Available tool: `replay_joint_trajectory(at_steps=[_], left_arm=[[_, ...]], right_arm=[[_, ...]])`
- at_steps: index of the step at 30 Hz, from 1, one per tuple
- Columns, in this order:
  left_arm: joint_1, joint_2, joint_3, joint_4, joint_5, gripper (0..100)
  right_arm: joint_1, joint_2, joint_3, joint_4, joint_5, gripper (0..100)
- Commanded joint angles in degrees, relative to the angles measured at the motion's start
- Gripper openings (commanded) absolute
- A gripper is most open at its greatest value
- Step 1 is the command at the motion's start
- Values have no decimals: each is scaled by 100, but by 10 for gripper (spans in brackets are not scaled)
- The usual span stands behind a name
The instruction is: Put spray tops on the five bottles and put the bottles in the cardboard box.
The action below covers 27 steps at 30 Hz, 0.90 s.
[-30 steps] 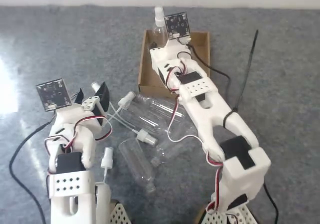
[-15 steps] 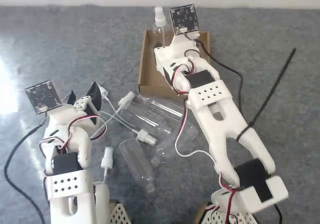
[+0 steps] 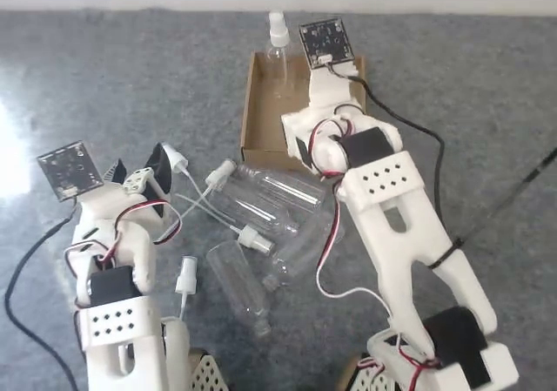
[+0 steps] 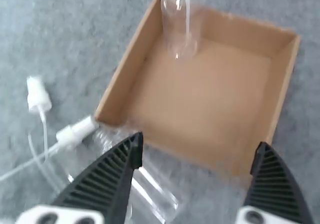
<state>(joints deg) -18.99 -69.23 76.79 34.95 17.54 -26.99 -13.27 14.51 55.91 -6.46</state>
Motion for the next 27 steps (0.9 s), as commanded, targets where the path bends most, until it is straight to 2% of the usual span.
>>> replay_joint_trajectory(at_steps=[1,9,11,18,27], left_arm=[[-18,18,-163,-158,97,224],[-26,18,-163,-158,97,224],[-26,18,-163,-158,97,224],[-26,18,-163,-158,97,224],[-26,18,-163,-158,97,224]], right_arm=[[-224,-505,-62,585,-53,310],[-312,-866,44,1675,-62,308],[-312,-954,246,1763,-62,276],[-321,-1393,1459,1086,-9,125],[-848,-1297,2312,435,-9,113]])
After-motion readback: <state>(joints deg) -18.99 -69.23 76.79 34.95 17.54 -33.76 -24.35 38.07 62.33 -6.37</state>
